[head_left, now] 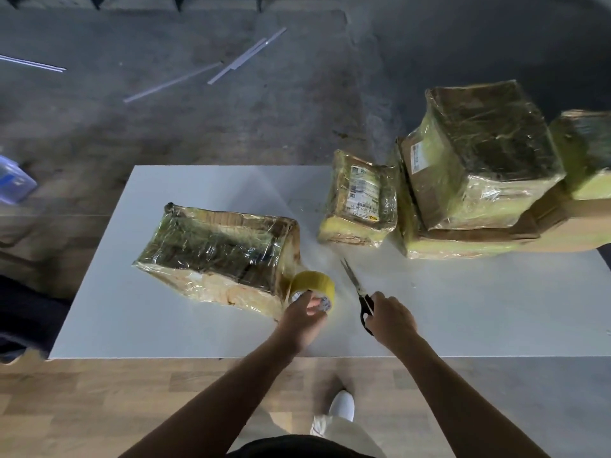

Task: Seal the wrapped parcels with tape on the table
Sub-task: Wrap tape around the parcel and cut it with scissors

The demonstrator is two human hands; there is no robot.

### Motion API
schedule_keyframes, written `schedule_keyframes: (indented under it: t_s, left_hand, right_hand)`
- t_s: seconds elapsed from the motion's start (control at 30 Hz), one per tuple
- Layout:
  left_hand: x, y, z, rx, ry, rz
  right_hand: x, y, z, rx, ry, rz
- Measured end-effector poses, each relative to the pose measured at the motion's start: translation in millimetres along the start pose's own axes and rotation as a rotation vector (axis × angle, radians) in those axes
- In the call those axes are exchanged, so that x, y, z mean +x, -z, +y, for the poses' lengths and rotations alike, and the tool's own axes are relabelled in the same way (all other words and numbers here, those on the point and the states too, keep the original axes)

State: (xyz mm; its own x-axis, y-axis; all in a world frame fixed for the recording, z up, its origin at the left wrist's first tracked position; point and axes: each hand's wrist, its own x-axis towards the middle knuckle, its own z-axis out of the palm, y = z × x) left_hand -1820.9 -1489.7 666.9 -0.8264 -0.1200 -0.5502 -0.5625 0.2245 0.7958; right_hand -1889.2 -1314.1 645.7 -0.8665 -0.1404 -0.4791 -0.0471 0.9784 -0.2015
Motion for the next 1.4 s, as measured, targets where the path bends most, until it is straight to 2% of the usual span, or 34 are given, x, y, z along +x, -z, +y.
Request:
schedule_keyframes:
  t_s: [0.17,0.3,0.43,0.67,0.87,1.07,1.27,1.4]
  left_hand:
    - [-0.6,-8.7,10.7,-0.598,0.122,-0.067]
    - [-1.4,-15.9,3.3,-0.778,0.096,-0.089]
    - [-1.8,-17.4,6.9,-1.029,0.204,-0.010]
    - [2.7,-15.7,8.1,-0.729,0.203,0.051]
    - [9.7,-4.0,7.6,-0.526,0.225,0.017]
    - [10.0,-5.1,10.3,-0.518,0.243,0.033]
    - [10.1,-9.1,21.6,-0.530,0.271,0.021]
    - [7.5,-14.2,26.5,-0.559,0.273,0.042]
  right_hand:
    - [-12.4,34.9,-12.0,0.253,0.167,-0.021]
    - [-18.4,66.7,-20.2,0.348,0.269,-0.038]
    - [-16.9,91.2,-22.8,0.306,0.328,-0.084]
    - [-10.2,127.0,-34.6,0.060,0.383,-0.221]
    - [-0.2,147.7,-48.1,-0.128,0.429,-0.285]
    - [4.2,176.8,-64.5,-0.311,0.484,-0.372]
    - [12.2,186.1,-92.3,-0.530,0.495,-0.373]
    - [26.7,186.4,-104.8,-0.578,0.499,-0.362]
